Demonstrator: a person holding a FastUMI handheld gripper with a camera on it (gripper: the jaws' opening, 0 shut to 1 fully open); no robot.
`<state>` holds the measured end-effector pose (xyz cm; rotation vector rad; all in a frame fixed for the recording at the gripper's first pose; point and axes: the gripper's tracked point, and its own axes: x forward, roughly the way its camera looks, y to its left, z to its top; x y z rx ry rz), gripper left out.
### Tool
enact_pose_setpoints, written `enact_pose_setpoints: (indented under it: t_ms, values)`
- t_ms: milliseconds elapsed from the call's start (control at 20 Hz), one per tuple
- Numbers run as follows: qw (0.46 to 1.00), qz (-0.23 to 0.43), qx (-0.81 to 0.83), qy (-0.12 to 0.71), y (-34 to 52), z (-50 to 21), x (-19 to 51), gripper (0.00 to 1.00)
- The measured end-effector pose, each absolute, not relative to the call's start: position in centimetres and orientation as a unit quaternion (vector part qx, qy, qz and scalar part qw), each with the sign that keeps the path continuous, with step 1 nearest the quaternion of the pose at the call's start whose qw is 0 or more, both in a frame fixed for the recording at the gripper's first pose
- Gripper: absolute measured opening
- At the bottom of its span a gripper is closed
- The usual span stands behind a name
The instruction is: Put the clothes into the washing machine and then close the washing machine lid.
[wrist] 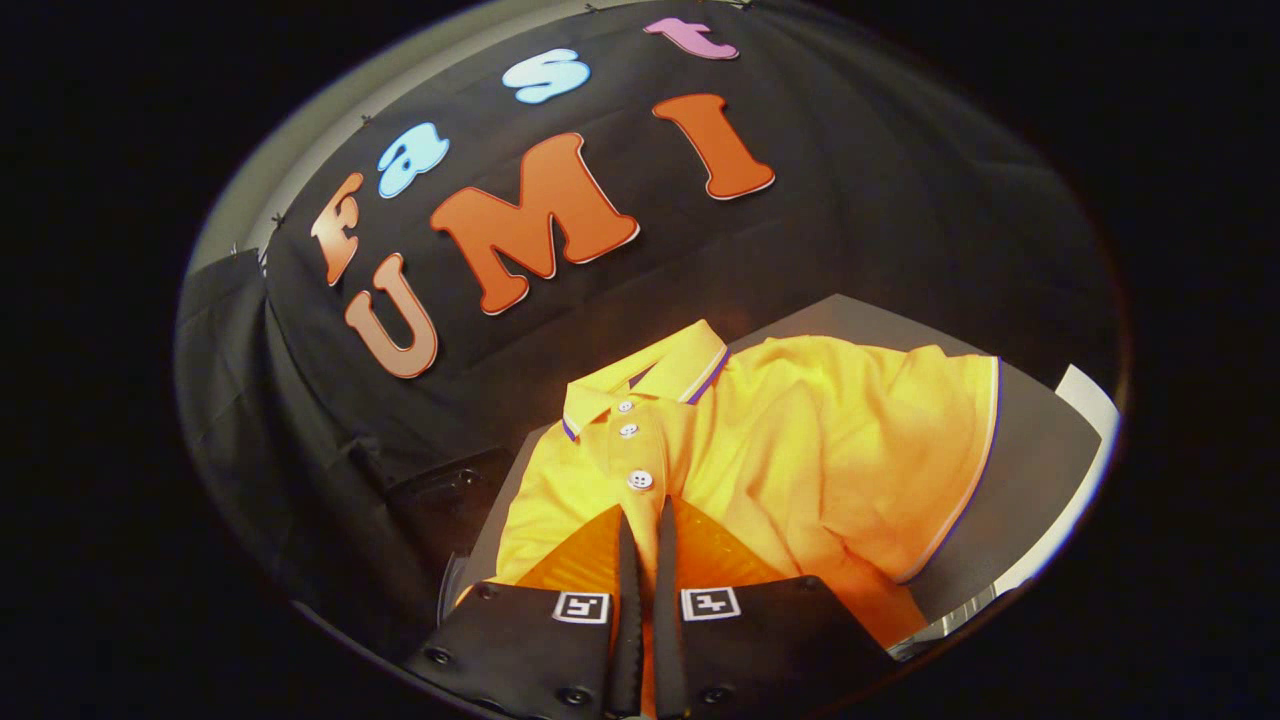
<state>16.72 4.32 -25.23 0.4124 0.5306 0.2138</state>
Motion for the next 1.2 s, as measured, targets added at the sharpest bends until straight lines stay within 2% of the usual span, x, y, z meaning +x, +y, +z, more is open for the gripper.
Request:
enact_pose_setpoints:
  t_ms: [350, 650, 950, 1200]
  values:
    - [0.977, 0.111, 0.101, 0.149, 4.8, -17.2, 15.8, 0.13]
    - [0.985, 0.117, 0.096, 0.086, 6.4, -10.5, 14.7, 0.12]
    - [0.985, 0.152, 0.079, 0.023, 9.5, -4.7, 11.3, 0.12]
    - [0.984, 0.159, 0.071, 0.030, 13.3, -4.0, 8.7, 0.12]
